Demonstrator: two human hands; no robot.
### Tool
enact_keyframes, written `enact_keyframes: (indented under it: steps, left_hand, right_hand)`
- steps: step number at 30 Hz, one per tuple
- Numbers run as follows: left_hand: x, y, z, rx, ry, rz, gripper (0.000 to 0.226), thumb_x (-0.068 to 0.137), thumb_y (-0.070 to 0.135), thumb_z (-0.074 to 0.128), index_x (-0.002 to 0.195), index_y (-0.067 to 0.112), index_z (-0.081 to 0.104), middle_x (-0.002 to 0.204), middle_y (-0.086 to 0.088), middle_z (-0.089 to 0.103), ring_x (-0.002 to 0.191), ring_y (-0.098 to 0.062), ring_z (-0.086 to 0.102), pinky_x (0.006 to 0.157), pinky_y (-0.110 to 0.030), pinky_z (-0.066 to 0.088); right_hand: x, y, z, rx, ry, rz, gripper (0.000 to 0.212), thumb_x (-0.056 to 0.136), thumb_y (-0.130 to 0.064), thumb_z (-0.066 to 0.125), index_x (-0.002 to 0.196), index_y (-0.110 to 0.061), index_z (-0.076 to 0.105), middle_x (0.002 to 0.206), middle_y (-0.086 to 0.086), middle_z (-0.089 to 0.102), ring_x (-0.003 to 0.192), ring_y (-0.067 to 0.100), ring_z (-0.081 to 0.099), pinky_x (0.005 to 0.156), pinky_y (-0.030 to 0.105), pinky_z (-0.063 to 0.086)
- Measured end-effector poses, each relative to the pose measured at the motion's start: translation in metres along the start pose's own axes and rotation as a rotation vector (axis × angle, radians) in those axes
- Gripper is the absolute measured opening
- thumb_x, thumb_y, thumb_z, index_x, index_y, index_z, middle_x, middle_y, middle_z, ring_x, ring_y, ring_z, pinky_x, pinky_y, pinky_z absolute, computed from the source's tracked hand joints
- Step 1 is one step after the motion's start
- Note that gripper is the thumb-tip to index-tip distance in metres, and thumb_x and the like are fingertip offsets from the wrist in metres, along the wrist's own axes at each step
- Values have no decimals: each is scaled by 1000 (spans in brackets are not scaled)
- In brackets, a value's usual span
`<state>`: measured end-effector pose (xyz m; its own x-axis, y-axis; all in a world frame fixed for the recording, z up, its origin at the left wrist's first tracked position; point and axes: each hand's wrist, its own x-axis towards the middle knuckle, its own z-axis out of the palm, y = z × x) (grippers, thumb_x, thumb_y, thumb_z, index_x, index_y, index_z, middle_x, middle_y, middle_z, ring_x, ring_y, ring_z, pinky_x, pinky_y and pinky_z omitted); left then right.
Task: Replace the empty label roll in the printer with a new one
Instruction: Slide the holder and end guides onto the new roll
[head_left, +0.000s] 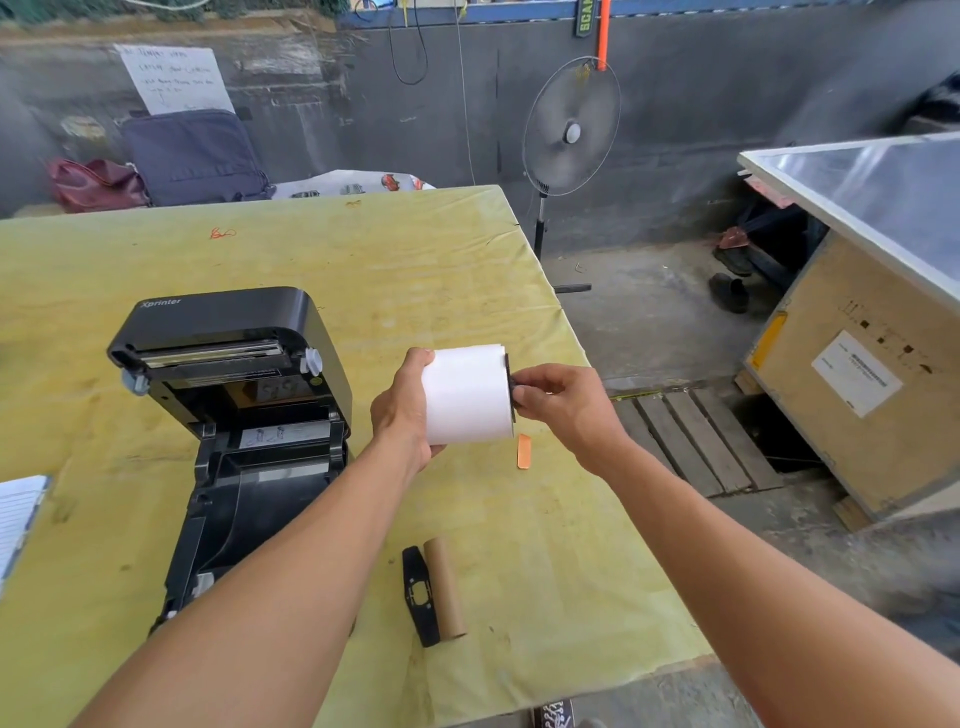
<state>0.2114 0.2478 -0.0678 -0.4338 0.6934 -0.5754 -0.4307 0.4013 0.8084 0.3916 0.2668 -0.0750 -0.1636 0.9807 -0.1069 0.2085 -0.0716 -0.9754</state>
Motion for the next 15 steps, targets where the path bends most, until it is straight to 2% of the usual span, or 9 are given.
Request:
enact_keyframes:
  steps: [2, 4, 6, 8, 10, 12, 15]
  left_hand:
    - [-1, 0, 2, -9, 15, 6, 48, 56, 54, 70, 88, 19, 62, 83, -4, 69, 67, -27, 68, 55, -29, 52]
    - [-1, 0, 4, -27, 40, 14, 48, 55, 54, 71, 85, 18, 62, 82, -4, 69, 65, -26, 68, 53, -29, 53]
    - [-3, -2, 6, -51, 67, 23, 47, 53, 53, 73, 82, 17, 62, 81, -5, 69, 64, -26, 67, 51, -29, 53]
    - [-5, -5, 9, -69, 82, 20, 49, 51, 53, 73, 80, 17, 61, 82, -5, 68, 65, -25, 67, 53, -30, 54]
    - [-8, -9, 12, -76, 81, 17, 51, 49, 55, 73, 81, 17, 61, 83, -6, 69, 67, -26, 68, 59, -34, 56]
    - [-12, -11, 17, -64, 78, 20, 53, 48, 57, 72, 81, 17, 62, 84, -6, 70, 70, -27, 69, 62, -36, 57]
    - [-16, -13, 21, -51, 51, 22, 53, 50, 56, 73, 84, 16, 62, 87, -7, 71, 75, -28, 70, 65, -38, 58]
  right_hand:
    - [-1, 3, 7, 102, 43, 49, 13, 91, -5, 66, 90, -15, 74, 93, 9, 77, 86, 24, 76, 88, 38, 61]
    - [-4, 2, 12, 173, 68, 115, 9, 94, -13, 64, 98, -10, 71, 97, 10, 74, 91, 26, 72, 84, 36, 60]
    - [-5, -4, 17, 225, 43, 239, 24, 95, -36, 61, 105, -15, 65, 105, 5, 69, 103, 27, 68, 87, 43, 57]
    - [-8, -9, 20, 286, -35, 365, 49, 89, -62, 57, 116, -22, 54, 119, 0, 59, 113, 29, 60, 91, 54, 53]
    - [-10, -11, 24, 336, -88, 406, 66, 80, -75, 59, 121, -25, 44, 123, -3, 51, 114, 32, 56, 87, 59, 52]
    - [-10, -11, 28, 391, -68, 406, 71, 76, -71, 68, 119, -21, 40, 120, -2, 51, 109, 29, 60, 81, 55, 57]
    - [-9, -7, 30, 441, 61, 361, 63, 73, -60, 78, 105, -19, 41, 115, 3, 60, 98, 26, 69, 67, 42, 62]
